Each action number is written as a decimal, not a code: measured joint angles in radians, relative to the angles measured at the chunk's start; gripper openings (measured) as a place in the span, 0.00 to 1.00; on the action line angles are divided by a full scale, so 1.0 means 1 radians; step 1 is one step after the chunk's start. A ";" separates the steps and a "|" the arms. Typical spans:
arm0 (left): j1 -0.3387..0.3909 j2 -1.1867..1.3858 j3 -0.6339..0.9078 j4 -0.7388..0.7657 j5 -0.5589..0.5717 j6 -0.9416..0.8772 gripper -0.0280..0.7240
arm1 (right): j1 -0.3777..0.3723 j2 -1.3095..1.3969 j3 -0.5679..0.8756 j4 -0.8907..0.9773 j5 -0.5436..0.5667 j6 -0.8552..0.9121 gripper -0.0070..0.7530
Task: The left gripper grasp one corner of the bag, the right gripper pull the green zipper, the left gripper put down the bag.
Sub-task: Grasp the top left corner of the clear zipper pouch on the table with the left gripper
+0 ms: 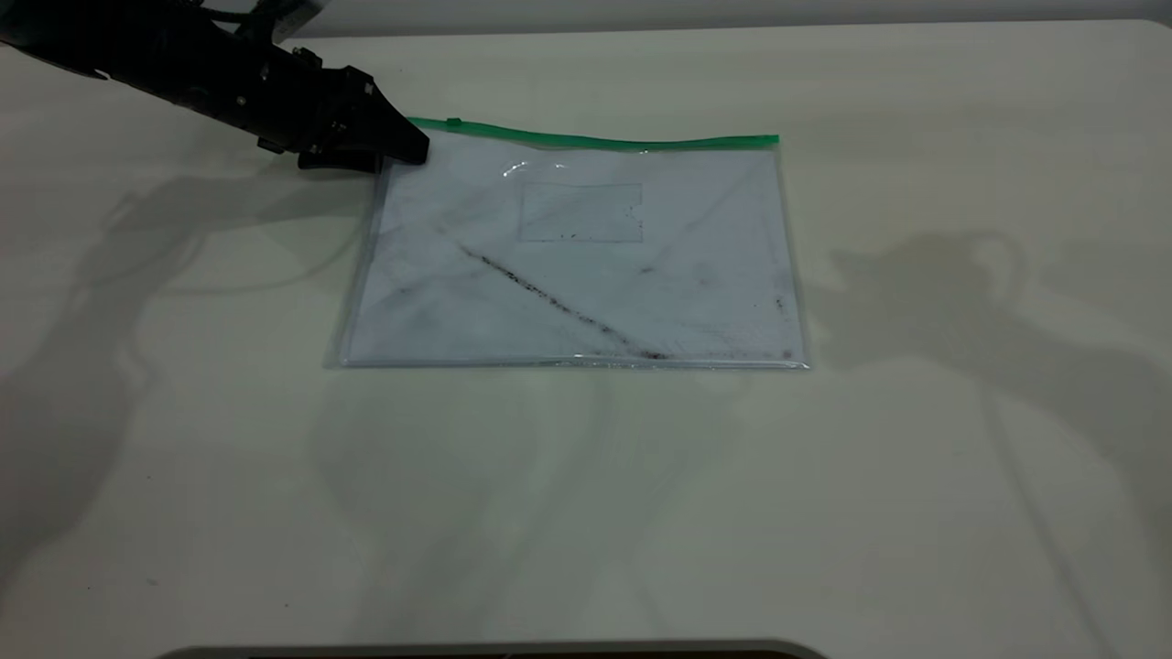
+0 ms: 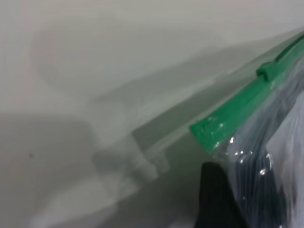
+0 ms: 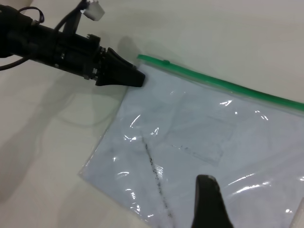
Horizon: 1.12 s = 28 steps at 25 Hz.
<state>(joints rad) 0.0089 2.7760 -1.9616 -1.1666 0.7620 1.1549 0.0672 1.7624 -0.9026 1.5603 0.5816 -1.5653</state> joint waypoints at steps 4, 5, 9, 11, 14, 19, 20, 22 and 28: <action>-0.006 0.002 0.000 -0.003 0.021 0.009 0.68 | 0.000 0.000 0.000 0.000 -0.005 0.000 0.70; -0.009 0.003 0.000 -0.003 0.021 0.010 0.67 | 0.000 0.000 0.000 0.000 -0.006 0.000 0.70; -0.023 0.003 0.000 -0.003 0.017 0.013 0.60 | 0.000 0.000 0.000 0.000 -0.007 0.000 0.70; -0.025 0.003 0.000 -0.003 0.013 0.014 0.52 | 0.000 0.000 0.000 0.000 -0.007 0.000 0.70; -0.025 0.003 0.000 -0.003 0.013 0.014 0.33 | 0.000 0.000 0.000 0.001 -0.007 -0.010 0.70; -0.026 -0.011 0.000 -0.002 0.030 0.019 0.11 | 0.000 0.001 -0.060 -0.028 -0.016 -0.043 0.70; -0.026 -0.020 0.000 -0.001 0.039 0.019 0.11 | 0.000 0.006 -0.086 -0.037 -0.021 -0.047 0.70; -0.028 -0.042 -0.005 0.008 0.070 0.042 0.11 | 0.000 0.024 -0.138 -0.048 -0.023 -0.065 0.70; -0.047 -0.113 -0.090 0.036 0.273 0.142 0.11 | 0.000 0.143 -0.231 -0.054 0.018 -0.148 0.70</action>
<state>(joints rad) -0.0377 2.6632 -2.0518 -1.1302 1.0346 1.2970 0.0672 1.9059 -1.1338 1.5063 0.5991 -1.7133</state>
